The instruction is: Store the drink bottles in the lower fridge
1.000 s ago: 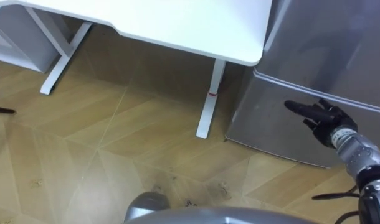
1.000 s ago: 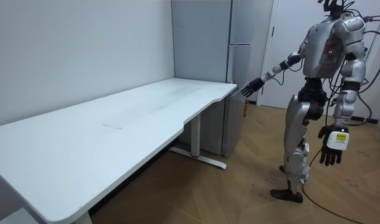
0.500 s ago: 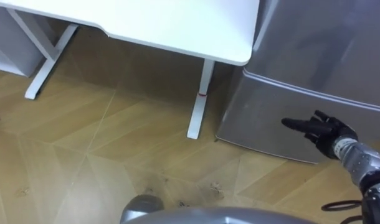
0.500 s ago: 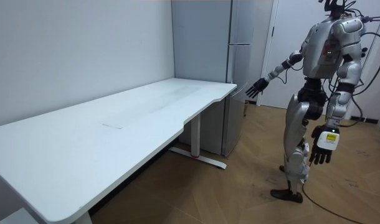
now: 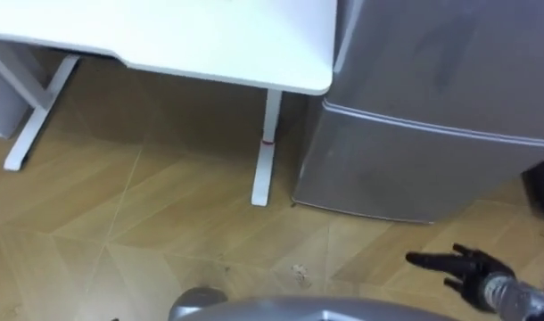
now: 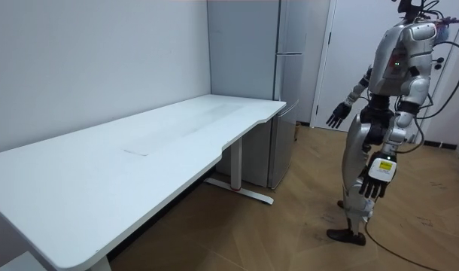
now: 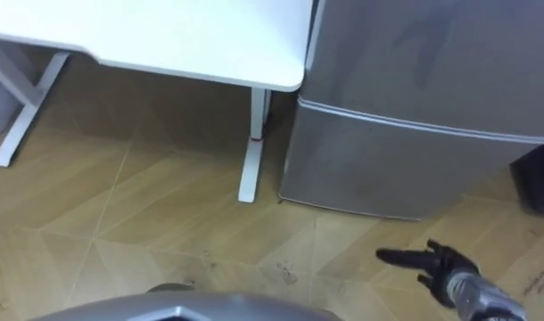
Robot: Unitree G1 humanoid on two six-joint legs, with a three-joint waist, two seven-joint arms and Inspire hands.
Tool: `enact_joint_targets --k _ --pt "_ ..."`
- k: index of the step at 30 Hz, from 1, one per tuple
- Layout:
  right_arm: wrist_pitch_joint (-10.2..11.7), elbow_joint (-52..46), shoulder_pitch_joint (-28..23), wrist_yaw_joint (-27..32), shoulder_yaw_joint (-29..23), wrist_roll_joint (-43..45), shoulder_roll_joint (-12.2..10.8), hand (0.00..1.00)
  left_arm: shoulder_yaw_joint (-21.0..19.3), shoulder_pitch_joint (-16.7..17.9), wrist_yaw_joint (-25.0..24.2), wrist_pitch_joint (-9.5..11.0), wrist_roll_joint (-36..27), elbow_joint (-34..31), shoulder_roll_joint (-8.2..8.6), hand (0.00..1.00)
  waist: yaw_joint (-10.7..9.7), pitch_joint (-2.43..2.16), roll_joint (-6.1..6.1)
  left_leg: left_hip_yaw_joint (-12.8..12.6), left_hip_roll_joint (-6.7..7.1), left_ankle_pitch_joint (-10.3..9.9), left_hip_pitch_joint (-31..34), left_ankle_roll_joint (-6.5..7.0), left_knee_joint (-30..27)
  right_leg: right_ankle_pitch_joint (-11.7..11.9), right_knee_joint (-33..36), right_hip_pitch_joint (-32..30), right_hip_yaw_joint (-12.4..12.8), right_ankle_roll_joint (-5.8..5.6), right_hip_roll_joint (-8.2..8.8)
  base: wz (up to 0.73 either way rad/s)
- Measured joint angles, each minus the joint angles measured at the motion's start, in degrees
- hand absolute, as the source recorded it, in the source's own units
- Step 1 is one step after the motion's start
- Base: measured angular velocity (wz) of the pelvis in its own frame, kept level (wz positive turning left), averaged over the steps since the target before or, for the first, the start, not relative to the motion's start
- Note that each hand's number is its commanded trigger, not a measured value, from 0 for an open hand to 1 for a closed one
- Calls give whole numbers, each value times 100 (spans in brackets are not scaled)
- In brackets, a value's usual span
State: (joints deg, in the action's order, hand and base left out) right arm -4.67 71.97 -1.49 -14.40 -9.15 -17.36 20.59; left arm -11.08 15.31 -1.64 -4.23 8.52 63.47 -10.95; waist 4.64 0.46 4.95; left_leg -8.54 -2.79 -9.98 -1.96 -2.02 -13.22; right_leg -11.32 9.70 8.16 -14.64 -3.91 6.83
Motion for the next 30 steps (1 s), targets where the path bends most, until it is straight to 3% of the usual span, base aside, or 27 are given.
enact_joint_targets --k 5,7,10,19,30 --pt "68 95 -185 106 0 457 -345 0 -6 -247 54 99 -1 192 4 0 -121 12 -15 -80 -9 -2 -39 3 24 1 5 -20 94 -1 -6 -9" --pt "194 116 -208 115 6 509 -443 0 -13 -294 136 120 21 192 2 0 -134 -13 -65 -132 -21 -3 -42 2 44 6 1 -52 138 1 -16 -12" --pt "217 151 -215 120 21 490 -566 0 -4 -349 225 124 0 184 4 0 -145 -25 -98 -186 -56 -21 -56 -21 48 14 -8 -69 193 14 -47 -12" --pt "337 249 -450 -2 295 335 -842 0 16 -662 243 253 4 173 57 0 -195 -22 -193 -219 -65 -38 -105 -37 93 15 -12 -44 382 16 -84 -1" --pt "381 373 -457 -96 328 42 -956 0 78 -649 329 343 15 177 98 0 -417 -35 -181 -319 -55 -53 -166 -32 161 18 -94 -57 507 20 -81 -5"
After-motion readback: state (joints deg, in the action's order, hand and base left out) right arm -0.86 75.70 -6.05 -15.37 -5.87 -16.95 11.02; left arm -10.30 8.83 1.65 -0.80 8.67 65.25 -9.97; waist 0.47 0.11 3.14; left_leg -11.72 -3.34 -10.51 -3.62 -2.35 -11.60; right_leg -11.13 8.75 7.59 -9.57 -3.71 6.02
